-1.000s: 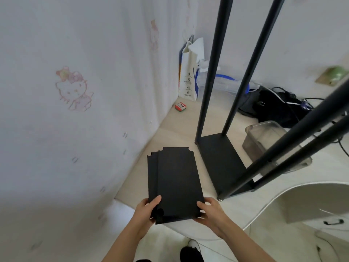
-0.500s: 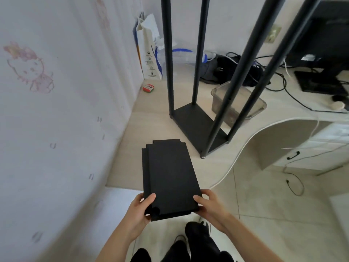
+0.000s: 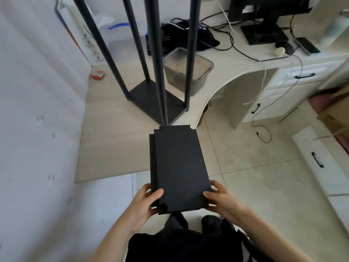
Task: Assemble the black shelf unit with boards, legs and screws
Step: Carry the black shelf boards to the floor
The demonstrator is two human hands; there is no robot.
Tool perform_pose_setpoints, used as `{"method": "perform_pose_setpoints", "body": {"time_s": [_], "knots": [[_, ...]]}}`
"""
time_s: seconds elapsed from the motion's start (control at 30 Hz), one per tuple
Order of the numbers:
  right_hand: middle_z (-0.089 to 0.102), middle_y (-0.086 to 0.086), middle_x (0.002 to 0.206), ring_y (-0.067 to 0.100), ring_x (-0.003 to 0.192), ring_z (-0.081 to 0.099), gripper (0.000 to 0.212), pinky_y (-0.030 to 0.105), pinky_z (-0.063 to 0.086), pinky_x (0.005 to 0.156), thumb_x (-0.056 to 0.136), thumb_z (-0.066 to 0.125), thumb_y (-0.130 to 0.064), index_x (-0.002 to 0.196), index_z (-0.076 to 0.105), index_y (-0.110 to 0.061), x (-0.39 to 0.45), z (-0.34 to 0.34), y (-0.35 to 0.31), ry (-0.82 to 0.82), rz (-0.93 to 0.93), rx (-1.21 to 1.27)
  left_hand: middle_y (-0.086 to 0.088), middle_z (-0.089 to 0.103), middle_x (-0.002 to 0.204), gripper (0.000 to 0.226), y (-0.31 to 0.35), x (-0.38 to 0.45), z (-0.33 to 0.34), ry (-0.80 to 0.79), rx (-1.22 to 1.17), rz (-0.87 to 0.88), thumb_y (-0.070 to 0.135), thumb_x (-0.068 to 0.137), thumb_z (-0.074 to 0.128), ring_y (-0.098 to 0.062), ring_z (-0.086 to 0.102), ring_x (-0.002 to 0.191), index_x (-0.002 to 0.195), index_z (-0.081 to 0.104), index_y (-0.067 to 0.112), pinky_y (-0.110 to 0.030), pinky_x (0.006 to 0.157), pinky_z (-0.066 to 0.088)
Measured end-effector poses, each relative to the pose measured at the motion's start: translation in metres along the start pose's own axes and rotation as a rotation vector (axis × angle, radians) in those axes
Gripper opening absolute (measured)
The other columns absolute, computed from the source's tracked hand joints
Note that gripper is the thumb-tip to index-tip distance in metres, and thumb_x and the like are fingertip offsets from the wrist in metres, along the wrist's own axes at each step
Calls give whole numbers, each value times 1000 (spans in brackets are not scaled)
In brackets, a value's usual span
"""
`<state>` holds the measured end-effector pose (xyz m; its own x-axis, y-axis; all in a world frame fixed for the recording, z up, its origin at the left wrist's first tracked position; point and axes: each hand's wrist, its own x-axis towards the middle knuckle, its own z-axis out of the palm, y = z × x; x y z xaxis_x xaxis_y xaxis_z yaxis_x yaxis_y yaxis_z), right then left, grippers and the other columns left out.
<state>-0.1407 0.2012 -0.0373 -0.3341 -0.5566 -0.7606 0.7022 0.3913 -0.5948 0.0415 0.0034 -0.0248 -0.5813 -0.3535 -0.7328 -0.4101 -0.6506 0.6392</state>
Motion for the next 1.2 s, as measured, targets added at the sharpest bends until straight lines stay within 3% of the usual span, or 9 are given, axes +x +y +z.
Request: {"method": "perform_pose_setpoints", "body": {"time_s": [0.13,0.27,0.37,0.53,0.67,0.8,1.0,1.1,1.2], "knots": [[67,8,103,24,78,65,34,37,54,71,95,50,9,118,53,-16,-20,-57,14,50,-15,97,-8,75,112,36,-7,14,57,-53,117,-24,17,94,69,-28,74,98,127,56,10,-37,74,60],[67,6,102,22,76,64,30,36,54,68,95,49,9,114,53,-14,-41,-123,21,105,-34,176,-2,74,117,35,-20,34,126,-129,242,-41,19,97,66,-23,72,107,130,57,14,-40,86,60],[66,8,103,21,72,65,30,33,53,63,95,47,11,115,53,-11,-57,-179,23,169,-48,217,-2,73,122,33,-36,52,187,-174,294,-71,15,100,61,-22,70,110,133,58,17,-34,80,58],[62,13,117,26,86,65,32,48,50,88,98,46,8,124,50,-8,-82,-271,26,261,-56,263,-3,74,120,31,-65,85,286,-214,380,-124,13,99,61,-20,72,106,131,60,13,-29,76,57],[64,13,120,27,93,67,33,44,56,86,98,47,7,127,50,-7,-95,-332,33,347,-52,334,-4,75,116,27,-83,109,352,-274,442,-171,11,99,62,-17,73,102,126,62,10,-27,73,58],[65,14,118,26,92,68,32,35,57,73,97,47,9,126,51,-6,-97,-379,38,417,-40,388,-7,73,121,29,-98,137,402,-323,525,-220,10,99,61,-20,72,105,128,61,8,-28,75,59],[65,16,117,23,88,70,28,31,57,69,96,51,6,120,53,-7,-78,-440,49,500,-5,452,-6,69,128,32,-117,197,463,-423,652,-318,11,101,59,-22,67,116,133,57,10,-32,86,58],[68,12,112,21,84,71,25,31,57,72,97,52,4,118,53,-8,-62,-468,59,529,21,486,-4,70,127,32,-131,233,488,-463,700,-374,11,101,59,-20,67,116,133,57,12,-34,90,58],[68,15,112,26,86,70,26,40,59,81,96,50,7,119,53,-6,-34,-495,77,586,50,560,0,72,124,33,-152,277,510,-507,756,-407,12,100,61,-16,70,111,133,57,13,-31,85,59]]}}
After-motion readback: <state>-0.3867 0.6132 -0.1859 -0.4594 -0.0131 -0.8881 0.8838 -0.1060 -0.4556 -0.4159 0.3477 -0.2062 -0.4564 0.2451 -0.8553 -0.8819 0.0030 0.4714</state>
